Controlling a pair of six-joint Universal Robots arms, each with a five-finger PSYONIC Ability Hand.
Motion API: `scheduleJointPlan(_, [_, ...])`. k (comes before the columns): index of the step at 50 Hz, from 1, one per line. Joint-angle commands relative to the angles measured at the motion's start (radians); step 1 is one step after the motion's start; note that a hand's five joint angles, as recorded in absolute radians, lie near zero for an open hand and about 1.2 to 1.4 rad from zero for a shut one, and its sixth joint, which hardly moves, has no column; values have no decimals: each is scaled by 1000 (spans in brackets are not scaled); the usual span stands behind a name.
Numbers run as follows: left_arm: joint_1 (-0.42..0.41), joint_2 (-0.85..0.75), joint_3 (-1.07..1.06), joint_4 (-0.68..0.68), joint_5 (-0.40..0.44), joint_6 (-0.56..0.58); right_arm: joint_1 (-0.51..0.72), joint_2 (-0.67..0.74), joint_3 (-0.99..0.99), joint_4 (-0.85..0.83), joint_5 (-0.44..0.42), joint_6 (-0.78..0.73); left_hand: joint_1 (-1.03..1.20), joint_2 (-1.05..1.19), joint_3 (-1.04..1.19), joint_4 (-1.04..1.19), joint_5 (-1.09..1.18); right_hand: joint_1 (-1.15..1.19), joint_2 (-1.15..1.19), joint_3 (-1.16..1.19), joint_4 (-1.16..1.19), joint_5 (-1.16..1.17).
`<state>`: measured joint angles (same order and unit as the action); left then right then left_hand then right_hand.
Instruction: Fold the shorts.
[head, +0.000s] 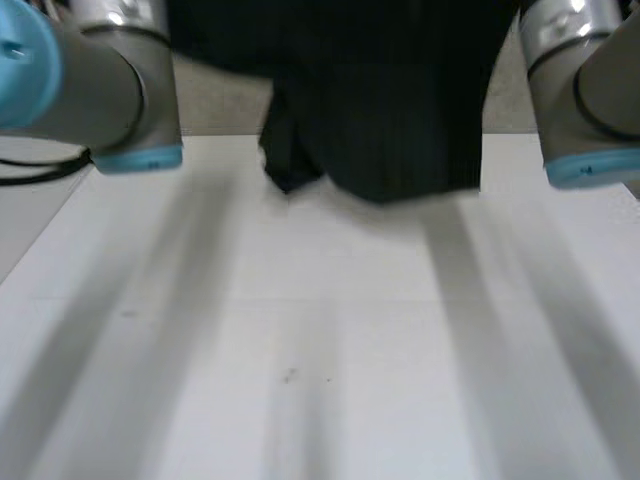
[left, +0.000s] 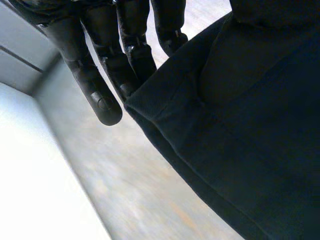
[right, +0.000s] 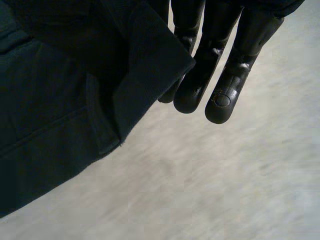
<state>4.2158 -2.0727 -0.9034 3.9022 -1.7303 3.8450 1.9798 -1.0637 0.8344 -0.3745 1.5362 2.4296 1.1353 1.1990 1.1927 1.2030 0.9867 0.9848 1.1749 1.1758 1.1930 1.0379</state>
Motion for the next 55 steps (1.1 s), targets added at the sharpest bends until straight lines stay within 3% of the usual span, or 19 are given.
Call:
scheduleJointPlan(1, [3,128,-233,16,2,-76,1,-47,81,21,-28,28,261,197,204,193,235,411,221,220,203,184])
scheduleJointPlan(10, [49,131,-532,-193,-2,-148,1,43,207,183,-165,14,261,197,204,193,235,411,221,220,203,184])
scheduleJointPlan(15, [41,82,-672,-341,-2,-202,28,135,291,261,-166,-14,261,197,204,193,235,411,221,220,203,184])
scheduleJointPlan(21, [33,72,-744,-426,-14,-208,56,168,368,365,-157,-75,261,197,204,193,235,411,221,220,203,184])
scheduleJointPlan(26, [50,221,-790,-529,-26,-185,59,61,465,480,-140,-80,261,197,204,193,235,411,221,220,203,184])
scheduleJointPlan(32, [50,384,-839,-849,-15,-136,62,-116,557,658,-97,-87,261,197,204,193,235,411,221,220,203,184])
scheduleJointPlan(38, [30,544,-954,-1090,41,3,63,-251,685,1065,-54,-168,261,197,204,193,235,411,221,220,203,184])
scheduleJointPlan(42, [30,637,-1002,-1071,93,111,47,-308,729,1074,-89,-222,261,197,204,193,235,411,221,220,203,184])
scheduleJointPlan(46, [35,615,-993,-962,117,130,45,-308,727,1002,-108,-212,261,197,204,193,235,411,221,220,203,184])
scheduleJointPlan(52, [23,439,-898,-701,109,137,33,-230,671,895,-76,-126,261,197,204,193,235,411,221,220,203,184])
scheduleJointPlan(55, [7,306,-792,-566,106,128,19,-162,626,824,-21,-84,261,197,204,193,235,411,221,220,203,184])
